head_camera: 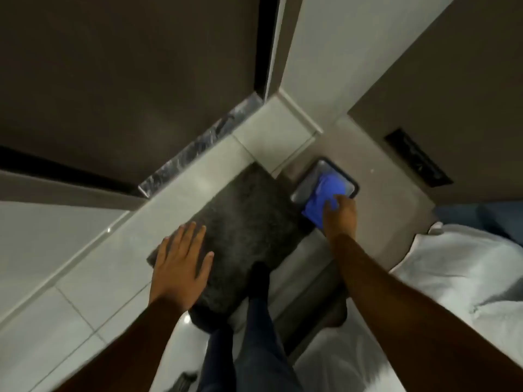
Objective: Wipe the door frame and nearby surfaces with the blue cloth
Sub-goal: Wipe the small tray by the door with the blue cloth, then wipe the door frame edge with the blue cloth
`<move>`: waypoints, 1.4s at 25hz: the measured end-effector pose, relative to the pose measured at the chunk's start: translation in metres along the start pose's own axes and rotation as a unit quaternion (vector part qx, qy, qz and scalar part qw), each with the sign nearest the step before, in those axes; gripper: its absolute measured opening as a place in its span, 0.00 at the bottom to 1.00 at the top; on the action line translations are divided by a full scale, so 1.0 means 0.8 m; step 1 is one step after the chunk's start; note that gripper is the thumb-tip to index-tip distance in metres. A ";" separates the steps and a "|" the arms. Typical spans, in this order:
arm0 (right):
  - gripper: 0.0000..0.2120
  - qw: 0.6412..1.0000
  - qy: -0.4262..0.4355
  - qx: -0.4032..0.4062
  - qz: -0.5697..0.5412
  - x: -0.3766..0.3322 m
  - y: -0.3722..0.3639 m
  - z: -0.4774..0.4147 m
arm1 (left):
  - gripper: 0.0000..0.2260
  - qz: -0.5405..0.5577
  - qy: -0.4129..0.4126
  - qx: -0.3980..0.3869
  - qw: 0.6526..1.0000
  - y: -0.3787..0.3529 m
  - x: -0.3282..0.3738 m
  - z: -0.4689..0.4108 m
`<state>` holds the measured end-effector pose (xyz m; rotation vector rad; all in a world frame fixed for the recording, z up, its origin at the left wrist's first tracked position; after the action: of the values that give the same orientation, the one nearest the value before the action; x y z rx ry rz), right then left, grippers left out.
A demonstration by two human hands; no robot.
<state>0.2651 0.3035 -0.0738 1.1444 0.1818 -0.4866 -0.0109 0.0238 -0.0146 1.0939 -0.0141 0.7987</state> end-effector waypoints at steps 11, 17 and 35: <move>0.42 0.982 -0.130 -0.109 0.082 0.085 -0.181 -0.143 | 0.31 0.030 0.063 0.014 0.997 -0.156 -0.038 -0.041; 0.26 0.990 -0.090 -0.064 0.092 0.105 -0.183 -0.174 | 0.32 0.037 0.080 0.026 0.996 -0.161 -0.062 -0.028; 0.16 0.861 0.421 -0.026 -0.284 -0.404 0.042 0.345 | 0.34 -0.064 0.145 0.442 0.883 0.320 -0.141 0.170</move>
<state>-0.0336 0.1540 0.1908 1.1800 1.3200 -0.4580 -0.1928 -0.0936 0.2089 1.7931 0.7357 0.8567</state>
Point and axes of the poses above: each hand's wrist, its own z-axis away from the middle knuckle, its own y-axis out of the back of the hand, x = y × z, the point moved 3 cm from there along -z, towards the middle knuckle, and after that the axes turned 8 degrees about z, right-handed, at the moved point
